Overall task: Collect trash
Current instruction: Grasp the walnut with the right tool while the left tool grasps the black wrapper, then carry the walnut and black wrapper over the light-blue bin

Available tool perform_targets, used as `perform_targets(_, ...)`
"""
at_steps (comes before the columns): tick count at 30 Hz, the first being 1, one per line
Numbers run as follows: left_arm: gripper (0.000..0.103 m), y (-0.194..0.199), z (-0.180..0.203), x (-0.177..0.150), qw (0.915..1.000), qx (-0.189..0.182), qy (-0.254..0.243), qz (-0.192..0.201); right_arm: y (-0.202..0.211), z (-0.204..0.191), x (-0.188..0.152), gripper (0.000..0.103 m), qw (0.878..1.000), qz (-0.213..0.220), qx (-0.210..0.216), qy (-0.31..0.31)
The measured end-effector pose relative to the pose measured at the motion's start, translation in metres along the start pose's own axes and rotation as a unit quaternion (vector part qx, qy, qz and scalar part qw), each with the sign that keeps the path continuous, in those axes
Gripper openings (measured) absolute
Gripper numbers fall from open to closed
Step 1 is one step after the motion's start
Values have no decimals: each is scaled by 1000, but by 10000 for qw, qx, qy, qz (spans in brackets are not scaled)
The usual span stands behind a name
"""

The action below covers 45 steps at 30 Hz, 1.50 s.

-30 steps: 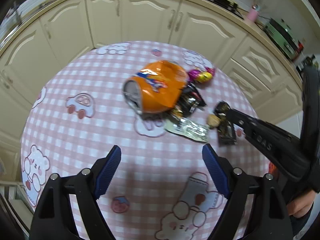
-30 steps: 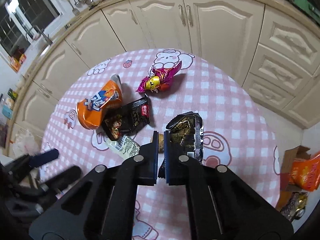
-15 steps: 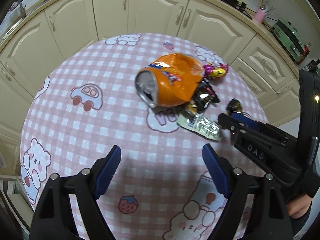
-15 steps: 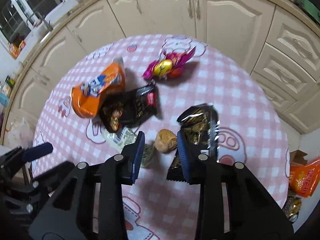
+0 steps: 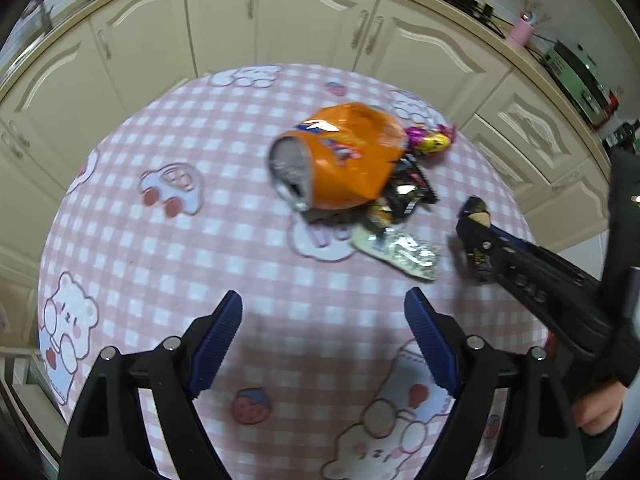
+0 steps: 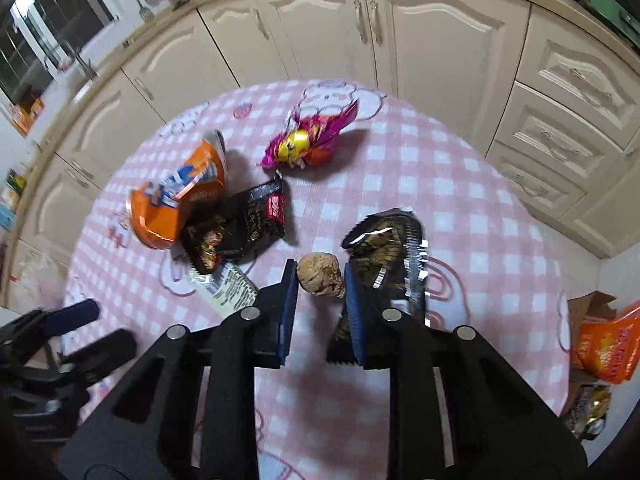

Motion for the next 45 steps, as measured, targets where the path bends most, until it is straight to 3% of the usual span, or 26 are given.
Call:
perform_targets(9, 82, -18, 90, 9, 9976, -376, -581, -94, 44, 64, 7, 24, 9983, 382, -104, -437)
perform_targets(14, 82, -55, 131, 9, 9953, -278, -848, -364, 58, 112, 4, 24, 9953, 483, -182, -819)
perform_targets(17, 81, -76, 143, 13, 9964, -141, -782, -301, 62, 130, 0, 24, 9941, 521, -205, -929)
perform_targets(18, 69, -81, 143, 14, 9968, -166, -743, -244, 63, 136, -2, 24, 9937, 516, -211, -971)
perform_targets(19, 50, -87, 144, 14, 9968, -150, -741, -249, 64, 140, -4, 24, 9935, 507, -214, -995)
perform_targets(20, 26, -90, 144, 14, 9964, 25, -829, -185, 64, 145, -6, 24, 9934, 493, -217, -1014)
perform_targets(24, 6, -83, 146, 19, 9961, 51, -881, -76, 69, 156, -12, 24, 9926, 498, -265, -1076)
perform_targets(34, 4, -60, 170, 2, 9943, -153, -1054, -93, 97, 173, -27, 24, 9901, 619, -330, -1214)
perform_targets(45, 4, -25, 252, -43, 9831, -797, -1647, -86, 146, 224, -68, 24, 9809, 757, -703, -1648)
Point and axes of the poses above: each gripper's, at about its wrist camera, not at the fingertips, and y roughly against the way its jaws point, z to its right, x to its top, the point moved 2 cm from there along -y, roughly the way its jaws point, and after that the axes turned 15 degrees about z, right-handed, at the moved point
